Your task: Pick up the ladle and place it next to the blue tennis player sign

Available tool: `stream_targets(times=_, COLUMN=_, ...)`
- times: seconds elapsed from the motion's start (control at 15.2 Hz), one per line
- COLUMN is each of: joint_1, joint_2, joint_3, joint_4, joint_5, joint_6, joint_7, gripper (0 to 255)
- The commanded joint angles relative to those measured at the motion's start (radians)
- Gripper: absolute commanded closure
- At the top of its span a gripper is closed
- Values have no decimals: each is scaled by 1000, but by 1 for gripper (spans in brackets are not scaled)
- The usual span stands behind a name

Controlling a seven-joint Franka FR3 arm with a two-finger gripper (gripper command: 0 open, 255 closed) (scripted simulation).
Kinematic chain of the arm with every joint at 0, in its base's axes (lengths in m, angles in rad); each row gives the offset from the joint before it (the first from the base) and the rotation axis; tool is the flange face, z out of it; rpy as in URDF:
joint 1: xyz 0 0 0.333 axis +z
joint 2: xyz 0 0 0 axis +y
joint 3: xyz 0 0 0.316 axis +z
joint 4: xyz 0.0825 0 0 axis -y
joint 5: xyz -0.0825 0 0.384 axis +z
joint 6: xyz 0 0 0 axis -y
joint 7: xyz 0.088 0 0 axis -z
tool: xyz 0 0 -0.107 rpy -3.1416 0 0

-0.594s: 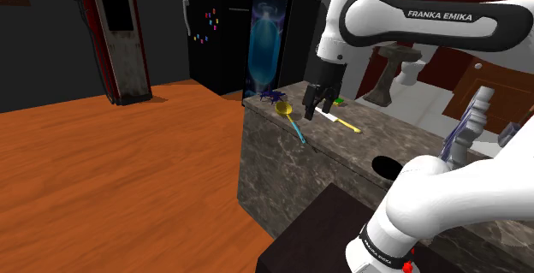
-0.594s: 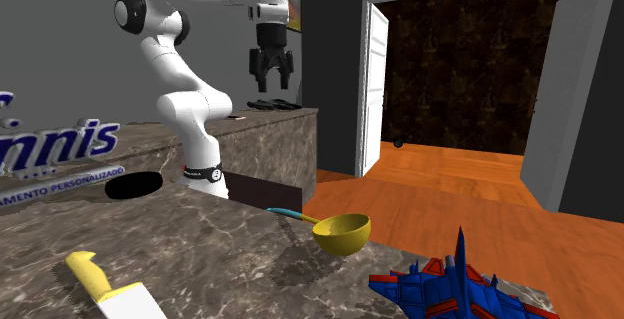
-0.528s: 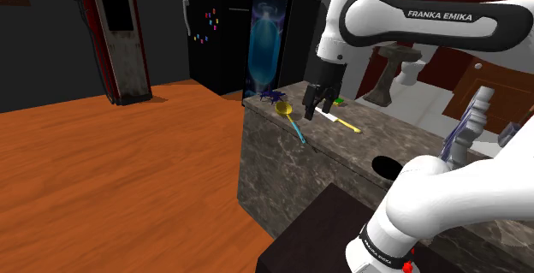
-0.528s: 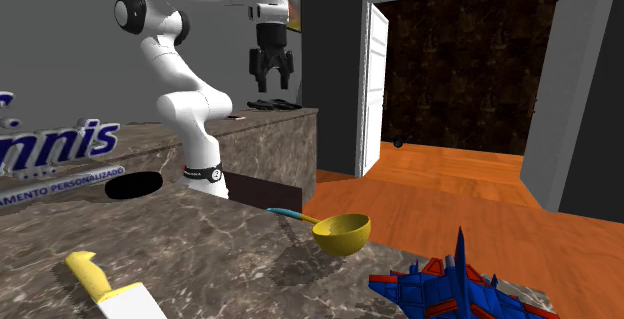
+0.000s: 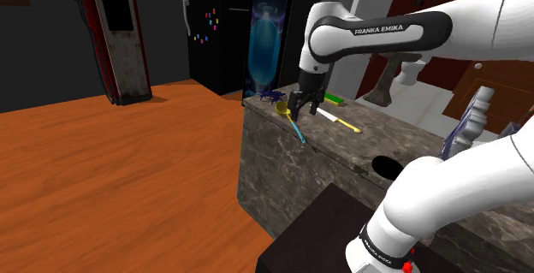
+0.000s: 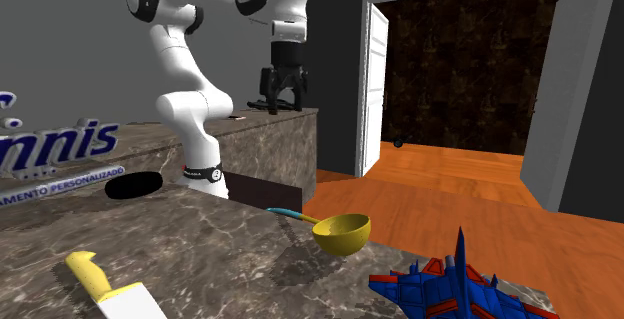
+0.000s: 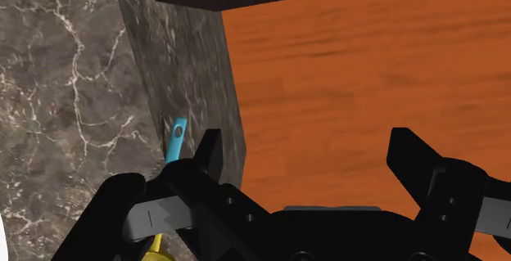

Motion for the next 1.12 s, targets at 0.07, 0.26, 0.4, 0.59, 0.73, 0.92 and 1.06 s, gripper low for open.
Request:
stream_targets(times=0.07, joint_1=-24, joint_2=106, joint_3=-4, joint_4=43, joint_5=-31, joint_6=61, joint_7=22, gripper=0)
stream_targets(times=0.26, joint_1=-47, joint_2=213, joint_3=-10, joint_4=87, joint_5=-63, joint_6=119, joint_7=46, gripper=0)
stream_targets(times=0.4, joint_1=-62, joint_2=284, joint_3=-15, joint_4=121, joint_5=-84, joint_6=153, joint_7=63, gripper=0)
stream_targets(times=0.59, joint_1=-83, joint_2=390, joint_3=-25, joint_4=181, joint_5=-116, joint_6=196, joint_7=89, gripper=0)
stream_targets(times=0.73, joint_1=-96, joint_2=460, joint_3=-34, joint_4=226, joint_5=-137, joint_6=219, joint_7=107, gripper=0)
stream_targets(times=0.92, joint_1=-112, joint_2=565, joint_3=-49, joint_4=301, joint_5=-166, joint_6=246, joint_7=132, gripper=0)
stream_targets(times=1.06, joint_1=-123, joint_2=635, joint_3=-60, joint_4=356, joint_5=-183, joint_6=258, joint_7=148, gripper=0)
